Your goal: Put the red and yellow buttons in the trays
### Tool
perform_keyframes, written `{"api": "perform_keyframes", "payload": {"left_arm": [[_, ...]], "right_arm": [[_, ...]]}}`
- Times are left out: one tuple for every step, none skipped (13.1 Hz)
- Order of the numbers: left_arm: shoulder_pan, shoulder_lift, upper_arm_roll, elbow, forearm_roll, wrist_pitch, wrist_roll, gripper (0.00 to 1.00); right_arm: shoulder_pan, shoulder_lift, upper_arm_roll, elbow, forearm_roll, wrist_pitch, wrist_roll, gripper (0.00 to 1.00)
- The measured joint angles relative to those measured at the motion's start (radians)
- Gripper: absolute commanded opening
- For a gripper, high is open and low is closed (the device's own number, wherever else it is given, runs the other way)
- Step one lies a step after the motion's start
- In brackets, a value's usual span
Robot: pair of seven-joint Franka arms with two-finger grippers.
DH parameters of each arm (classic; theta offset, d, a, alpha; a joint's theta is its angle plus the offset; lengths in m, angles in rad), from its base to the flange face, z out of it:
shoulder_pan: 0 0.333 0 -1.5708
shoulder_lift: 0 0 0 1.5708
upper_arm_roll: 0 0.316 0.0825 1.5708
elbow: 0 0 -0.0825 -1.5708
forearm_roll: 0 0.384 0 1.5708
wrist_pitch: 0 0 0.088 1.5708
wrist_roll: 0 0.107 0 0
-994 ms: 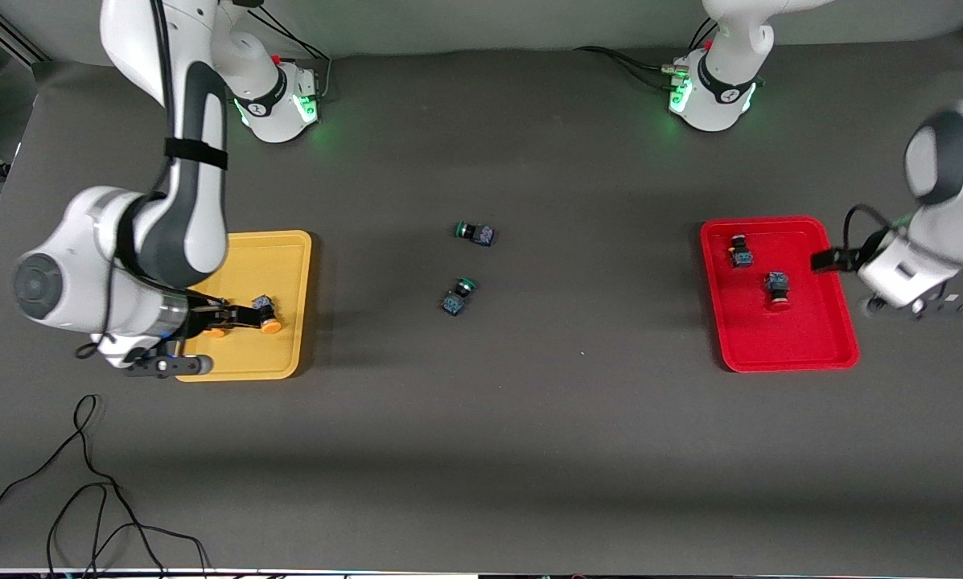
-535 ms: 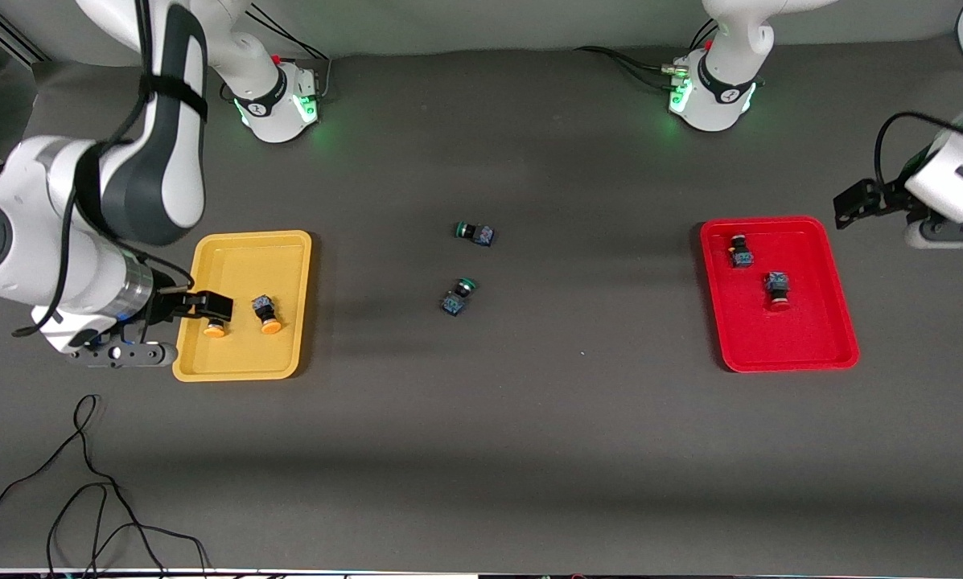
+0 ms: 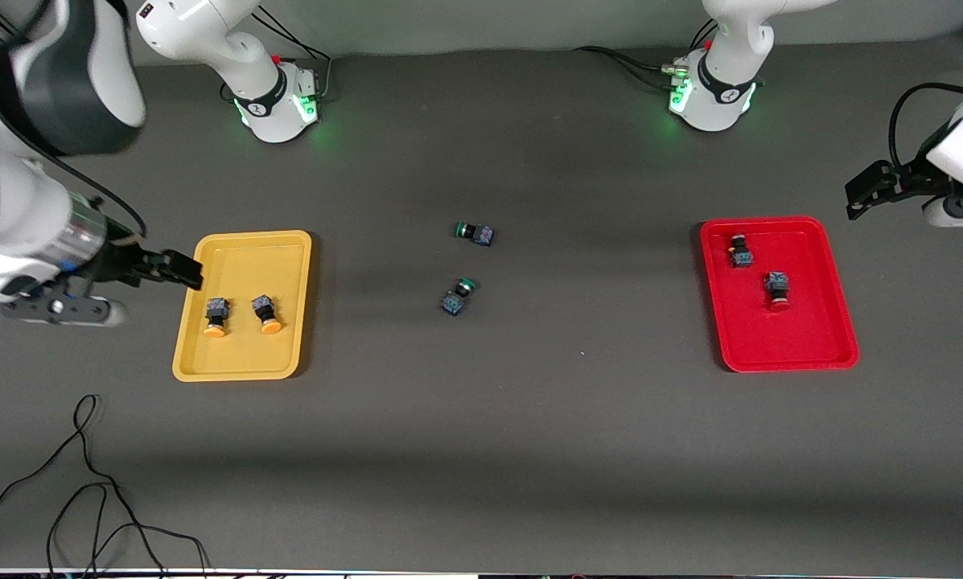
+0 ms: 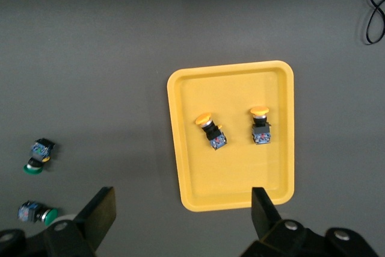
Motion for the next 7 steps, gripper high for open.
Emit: {"api": "perform_keyframes", "payload": {"left_arm": [[0.0,0.009,-0.006,0.006,-0.002,-0.015,-0.016,1.0],[0.0,0.012,-0.013,0.005,-0.003,-0.02,-0.036,1.0],[-0.001,0.011,-0.021,0.002,-0.003,-0.02,-0.049,1.0],[-0.001,0.004,-0.025,-0.006,-0.003,-0.017,-0.055,1.0],[-0.003,-0.013,-0.026,-0.025,-0.003,-0.011,-0.058,1.0],[-0.005,-0.036,-0.026,-0.051,-0.003,-0.002,-0.059,1.0],[-0.006,-0.058,-0.026,-0.073,-0.003,0.003,-0.059,1.0]], "right_arm": [[-0.08,-0.026,0.078,-0.003,-0.015,-0.01,0.0,1.0],[-0.172,-0.051,0.166,-0.008,-0.03,-0.016,0.0,1.0],[-0.257,-0.072,0.245,-0.014,-0.038,-0.018,0.0,1.0],[-0.335,-0.092,0.317,-0.024,-0.043,-0.018,0.0,1.0],[-0.408,-0.111,0.383,-0.036,-0.044,-0.018,0.0,1.0],[-0.483,-0.128,0.449,-0.046,-0.046,-0.019,0.0,1.0],[-0.569,-0.142,0.526,-0.053,-0.047,-0.025,0.0,1.0]]}}
